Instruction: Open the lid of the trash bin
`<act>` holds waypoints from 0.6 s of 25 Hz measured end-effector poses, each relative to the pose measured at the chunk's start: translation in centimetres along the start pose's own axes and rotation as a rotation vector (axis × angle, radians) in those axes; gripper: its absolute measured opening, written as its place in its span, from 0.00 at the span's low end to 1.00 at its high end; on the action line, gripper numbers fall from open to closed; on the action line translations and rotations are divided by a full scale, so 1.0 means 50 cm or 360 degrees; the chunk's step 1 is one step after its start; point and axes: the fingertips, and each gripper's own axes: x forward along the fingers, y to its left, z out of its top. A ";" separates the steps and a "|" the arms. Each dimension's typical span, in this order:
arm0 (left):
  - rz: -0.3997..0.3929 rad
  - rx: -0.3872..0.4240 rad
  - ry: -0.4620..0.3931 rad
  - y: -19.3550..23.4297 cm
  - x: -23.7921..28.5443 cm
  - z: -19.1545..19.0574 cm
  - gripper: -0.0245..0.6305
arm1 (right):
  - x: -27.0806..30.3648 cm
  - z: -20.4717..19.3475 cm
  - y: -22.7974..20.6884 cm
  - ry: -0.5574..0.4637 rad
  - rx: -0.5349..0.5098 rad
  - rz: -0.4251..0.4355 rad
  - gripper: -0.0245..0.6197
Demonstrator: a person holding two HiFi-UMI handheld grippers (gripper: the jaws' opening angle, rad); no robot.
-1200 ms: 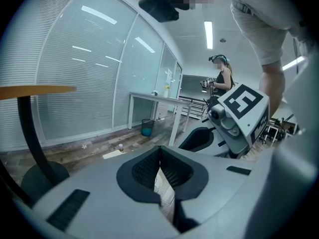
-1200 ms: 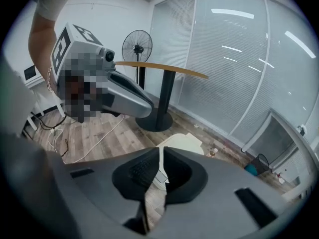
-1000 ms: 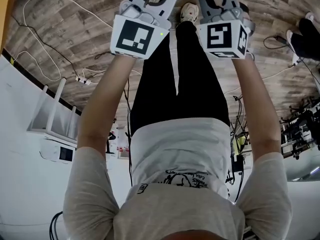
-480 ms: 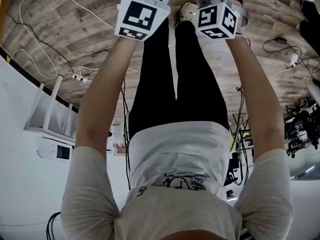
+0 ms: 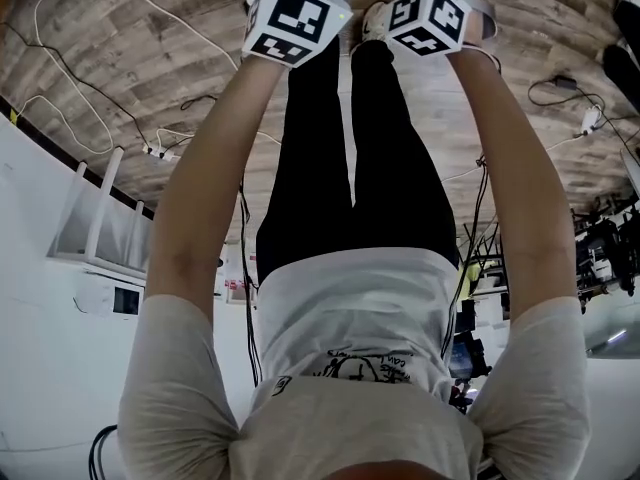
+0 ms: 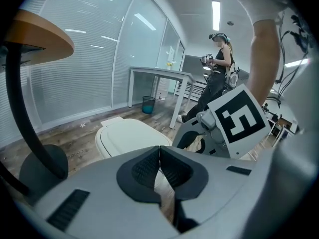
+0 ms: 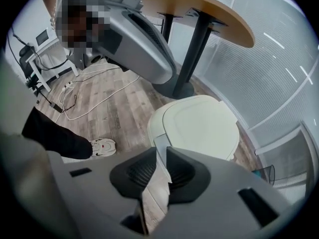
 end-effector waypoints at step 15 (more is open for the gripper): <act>0.0027 -0.0013 0.0067 0.014 0.012 -0.019 0.07 | 0.051 -0.020 0.007 0.0117 -0.0215 0.0083 0.12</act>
